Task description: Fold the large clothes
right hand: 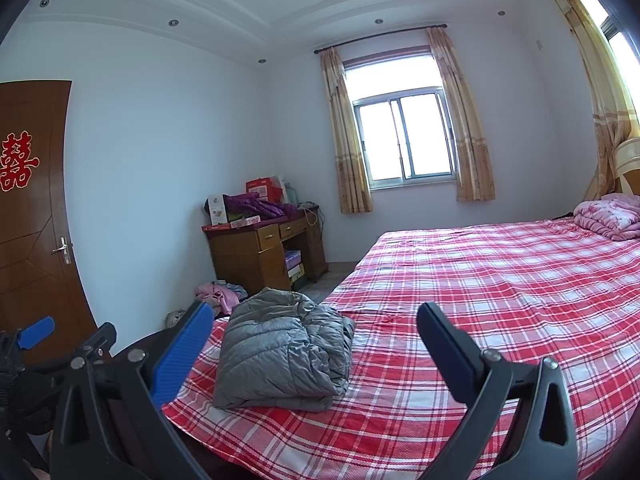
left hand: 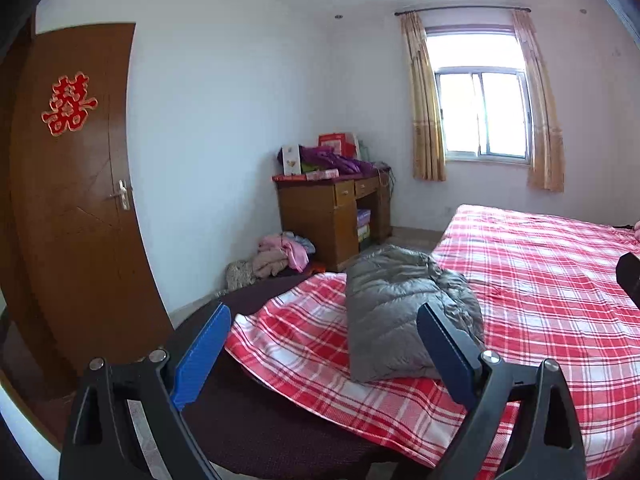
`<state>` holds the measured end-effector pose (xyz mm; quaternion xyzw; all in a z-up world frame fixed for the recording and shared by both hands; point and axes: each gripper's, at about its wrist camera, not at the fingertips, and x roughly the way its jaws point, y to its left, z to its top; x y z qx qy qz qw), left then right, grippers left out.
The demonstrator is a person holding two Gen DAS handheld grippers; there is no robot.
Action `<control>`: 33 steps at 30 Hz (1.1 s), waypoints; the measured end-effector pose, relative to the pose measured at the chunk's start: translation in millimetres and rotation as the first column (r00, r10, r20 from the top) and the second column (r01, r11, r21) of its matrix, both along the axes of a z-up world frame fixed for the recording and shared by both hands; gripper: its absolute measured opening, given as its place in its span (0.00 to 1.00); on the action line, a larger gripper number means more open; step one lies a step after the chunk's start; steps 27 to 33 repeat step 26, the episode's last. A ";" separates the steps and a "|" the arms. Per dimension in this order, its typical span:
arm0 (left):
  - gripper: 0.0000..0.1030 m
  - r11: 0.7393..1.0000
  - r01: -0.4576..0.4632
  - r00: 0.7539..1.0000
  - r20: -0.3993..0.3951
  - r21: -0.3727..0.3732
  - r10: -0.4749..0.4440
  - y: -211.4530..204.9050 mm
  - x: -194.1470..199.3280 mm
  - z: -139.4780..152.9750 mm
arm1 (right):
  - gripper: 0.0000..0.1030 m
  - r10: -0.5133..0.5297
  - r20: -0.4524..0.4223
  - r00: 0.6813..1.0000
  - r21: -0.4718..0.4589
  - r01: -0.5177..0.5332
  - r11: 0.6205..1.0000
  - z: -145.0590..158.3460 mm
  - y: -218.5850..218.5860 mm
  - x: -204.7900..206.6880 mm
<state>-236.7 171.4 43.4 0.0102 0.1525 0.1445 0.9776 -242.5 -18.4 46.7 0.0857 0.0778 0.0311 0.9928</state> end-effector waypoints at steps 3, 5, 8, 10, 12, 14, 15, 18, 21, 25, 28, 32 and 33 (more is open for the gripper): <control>0.92 0.999 0.015 1.000 -0.001 -0.032 -0.015 4.4 1.4 -1.7 | 1.00 0.001 -0.001 1.000 0.001 -0.001 1.000 0.0 0.0 0.0; 0.92 1.000 0.009 1.000 0.005 -0.028 -0.009 4.2 1.0 -1.6 | 1.00 0.001 0.000 1.000 0.002 -0.001 1.000 -0.6 -0.2 -0.8; 0.92 1.000 0.008 1.000 0.011 -0.018 -0.007 2.7 -0.2 -1.3 | 1.00 0.001 0.000 1.000 0.001 -0.001 1.000 -0.5 -0.1 -0.8; 0.92 1.000 0.016 1.000 0.012 -0.022 -0.016 2.0 -0.8 -0.9 | 1.00 0.001 0.000 1.000 0.000 -0.001 1.000 -0.2 0.1 -0.8; 0.92 0.999 0.036 0.999 0.019 -0.032 -0.035 2.4 -1.7 -0.3 | 1.00 0.000 0.002 1.000 0.000 0.000 1.000 -0.8 0.1 -1.4; 0.92 0.997 0.059 0.998 0.034 -0.058 -0.057 5.0 -2.9 -0.1 | 1.00 0.000 0.004 1.000 0.001 0.000 1.000 -2.0 -0.1 -2.3; 0.92 0.996 0.064 0.997 0.038 -0.064 -0.062 6.4 -3.2 -0.2 | 1.00 0.000 0.003 1.000 0.001 0.000 1.000 -3.0 -0.2 -2.4; 0.92 0.998 0.051 0.998 0.042 -0.040 -0.049 4.9 -3.1 -0.8 | 1.00 0.001 -0.001 1.000 0.005 -0.001 1.000 -4.2 -0.6 -2.4; 0.92 0.999 0.046 0.998 0.045 -0.028 -0.045 3.1 -3.4 -0.4 | 1.00 0.002 -0.004 1.000 0.006 -0.002 1.000 -4.9 -0.7 -2.1; 0.92 0.999 0.053 0.998 0.029 -0.009 -0.053 -0.5 -0.5 -2.2 | 1.00 0.001 -0.004 1.000 0.005 -0.001 1.000 -4.8 -0.9 -1.7; 0.92 0.999 0.048 0.999 0.024 -0.002 -0.048 -1.6 0.7 -3.2 | 1.00 0.000 -0.004 1.000 0.005 0.000 1.000 -4.9 -1.0 -1.6; 0.92 0.999 0.048 0.999 0.024 -0.002 -0.048 -1.6 0.7 -3.2 | 1.00 0.000 -0.004 1.000 0.005 0.000 1.000 -4.9 -1.0 -1.6; 0.92 0.999 0.048 0.999 0.024 -0.002 -0.048 -1.6 0.7 -3.2 | 1.00 0.000 -0.004 1.000 0.005 0.000 1.000 -4.9 -1.0 -1.6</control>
